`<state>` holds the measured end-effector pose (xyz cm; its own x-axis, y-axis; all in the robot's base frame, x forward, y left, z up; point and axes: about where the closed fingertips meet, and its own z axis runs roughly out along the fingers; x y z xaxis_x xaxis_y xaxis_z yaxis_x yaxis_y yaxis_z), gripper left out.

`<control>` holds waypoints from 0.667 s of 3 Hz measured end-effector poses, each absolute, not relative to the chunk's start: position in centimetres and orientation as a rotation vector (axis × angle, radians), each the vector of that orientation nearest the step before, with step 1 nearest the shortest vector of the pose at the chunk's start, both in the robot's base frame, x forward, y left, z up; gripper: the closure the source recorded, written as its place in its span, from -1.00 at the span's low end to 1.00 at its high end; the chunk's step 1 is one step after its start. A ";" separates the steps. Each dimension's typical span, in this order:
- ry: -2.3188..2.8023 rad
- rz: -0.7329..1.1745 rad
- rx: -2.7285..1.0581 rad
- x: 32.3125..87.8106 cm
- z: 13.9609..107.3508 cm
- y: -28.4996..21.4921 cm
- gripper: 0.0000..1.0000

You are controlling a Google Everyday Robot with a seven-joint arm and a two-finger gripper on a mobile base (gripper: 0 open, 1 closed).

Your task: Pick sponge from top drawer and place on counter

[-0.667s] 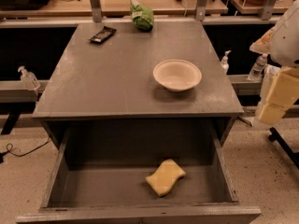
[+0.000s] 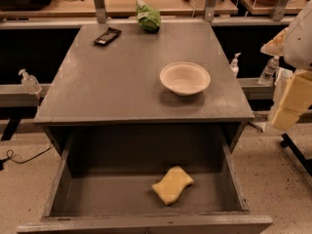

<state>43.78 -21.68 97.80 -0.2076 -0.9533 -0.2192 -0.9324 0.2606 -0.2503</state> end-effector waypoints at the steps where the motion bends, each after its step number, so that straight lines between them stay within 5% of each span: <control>1: 2.109 0.015 -1.816 44.3 94.9 -20.2 -1.00; 2: 1.922 0.180 -1.910 44.3 90.7 -17.8 -1.00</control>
Offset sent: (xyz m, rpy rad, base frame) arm -0.0033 0.0654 -0.1238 0.2876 -0.0310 0.6761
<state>44.34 -17.77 90.67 0.0343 -0.9237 -0.3816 -0.9785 0.0466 -0.2009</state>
